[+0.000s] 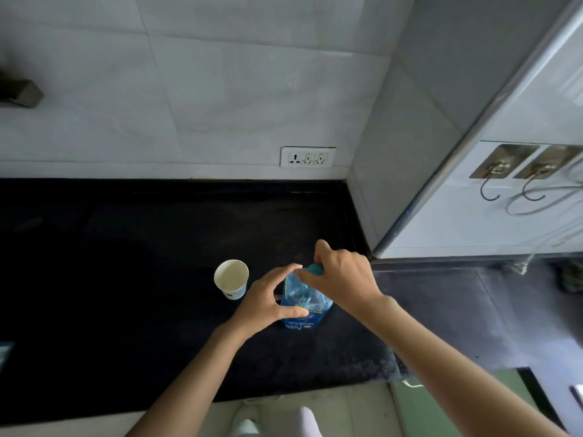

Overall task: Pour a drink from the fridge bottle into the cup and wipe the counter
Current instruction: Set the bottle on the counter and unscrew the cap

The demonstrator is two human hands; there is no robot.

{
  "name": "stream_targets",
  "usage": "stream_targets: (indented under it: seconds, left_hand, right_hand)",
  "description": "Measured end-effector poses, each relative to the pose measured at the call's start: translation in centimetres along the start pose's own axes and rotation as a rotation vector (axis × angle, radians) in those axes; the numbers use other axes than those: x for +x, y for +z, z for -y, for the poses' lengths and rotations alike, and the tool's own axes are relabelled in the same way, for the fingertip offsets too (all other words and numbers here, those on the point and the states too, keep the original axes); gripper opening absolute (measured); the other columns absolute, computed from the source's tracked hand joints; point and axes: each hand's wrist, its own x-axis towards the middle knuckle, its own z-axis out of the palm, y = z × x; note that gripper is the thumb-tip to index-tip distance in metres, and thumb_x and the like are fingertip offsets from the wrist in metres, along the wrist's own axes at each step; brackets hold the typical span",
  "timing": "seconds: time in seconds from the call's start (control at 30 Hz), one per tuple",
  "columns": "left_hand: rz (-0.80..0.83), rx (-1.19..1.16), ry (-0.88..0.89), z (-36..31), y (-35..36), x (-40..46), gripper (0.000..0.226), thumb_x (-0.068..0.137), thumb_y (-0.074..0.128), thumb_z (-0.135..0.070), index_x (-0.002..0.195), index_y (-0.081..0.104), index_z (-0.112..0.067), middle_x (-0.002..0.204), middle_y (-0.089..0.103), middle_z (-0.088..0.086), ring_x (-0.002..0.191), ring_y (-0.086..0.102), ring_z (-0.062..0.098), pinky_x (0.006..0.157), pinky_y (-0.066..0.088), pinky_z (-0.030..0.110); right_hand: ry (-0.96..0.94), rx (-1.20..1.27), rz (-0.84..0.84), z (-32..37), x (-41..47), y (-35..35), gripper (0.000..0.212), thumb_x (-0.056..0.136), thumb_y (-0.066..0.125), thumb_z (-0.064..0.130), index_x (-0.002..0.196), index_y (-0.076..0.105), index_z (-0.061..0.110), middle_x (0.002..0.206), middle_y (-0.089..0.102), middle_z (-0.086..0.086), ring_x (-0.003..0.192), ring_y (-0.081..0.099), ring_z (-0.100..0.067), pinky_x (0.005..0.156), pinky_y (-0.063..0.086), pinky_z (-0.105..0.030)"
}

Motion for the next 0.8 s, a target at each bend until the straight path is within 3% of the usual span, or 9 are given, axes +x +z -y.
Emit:
stream_targets:
  seconds: [0.1, 0.23, 0.43, 0.67, 0.8]
  left_hand:
    - [0.001, 0.001, 0.002, -0.1, 0.0, 0.0, 0.077, 0.066, 0.085, -0.029, 0.131, 0.046, -0.045, 0.131, 0.049, -0.022, 0.123, 0.048, -0.001, 0.093, 0.052, 0.026]
    - [0.007, 0.003, 0.004, 0.1, 0.0, 0.0, 0.077, 0.067, 0.085, -0.029, 0.132, 0.046, -0.043, 0.129, 0.049, -0.021, 0.122, 0.048, 0.0, 0.093, 0.053, 0.029]
    - [-0.001, -0.008, 0.003, 0.3, 0.2, 0.1, 0.078, 0.067, 0.085, -0.029, 0.133, 0.046, -0.042, 0.128, 0.05, -0.02, 0.121, 0.049, 0.0, 0.093, 0.053, 0.031]
    - [-0.001, 0.021, 0.007, 0.4, 0.2, 0.1, 0.079, 0.065, 0.085, -0.035, 0.13, 0.043, -0.051, 0.129, 0.049, -0.023, 0.122, 0.049, 0.0, 0.094, 0.053, 0.034]
    - [-0.009, 0.031, -0.002, 0.3, 0.1, 0.1, 0.079, 0.062, 0.083, -0.042, 0.124, 0.039, -0.063, 0.128, 0.048, -0.027, 0.123, 0.048, 0.002, 0.095, 0.052, 0.035]
  right_hand:
    - [-0.004, 0.103, 0.023, 0.1, 0.0, -0.3, 0.036, 0.09, 0.056, 0.048, 0.086, 0.036, 0.017, 0.055, 0.037, 0.009, 0.045, 0.034, -0.007, 0.044, 0.024, -0.022]
    - [-0.168, -0.031, 0.06, 0.1, 0.2, -1.3, 0.029, 0.096, 0.049, 0.041, 0.093, 0.038, 0.014, 0.055, 0.035, 0.006, 0.044, 0.032, -0.009, 0.044, 0.02, -0.023]
    - [-0.422, -0.113, 0.121, -0.5, 0.6, -2.3, 0.031, 0.098, 0.049, 0.038, 0.109, 0.046, 0.009, 0.06, 0.044, 0.001, 0.055, 0.049, -0.02, 0.054, 0.043, -0.03]
    - [-0.63, -0.079, 0.055, -1.9, 0.8, -2.3, 0.027, 0.094, 0.057, 0.034, 0.104, 0.051, 0.01, 0.069, 0.049, 0.001, 0.061, 0.044, -0.015, 0.058, 0.044, -0.031]
    - [-0.728, -0.068, 0.102, -2.6, 1.0, -2.4, 0.024, 0.094, 0.057, 0.028, 0.112, 0.053, 0.012, 0.097, 0.062, -0.003, 0.086, 0.057, -0.017, 0.075, 0.051, -0.031]
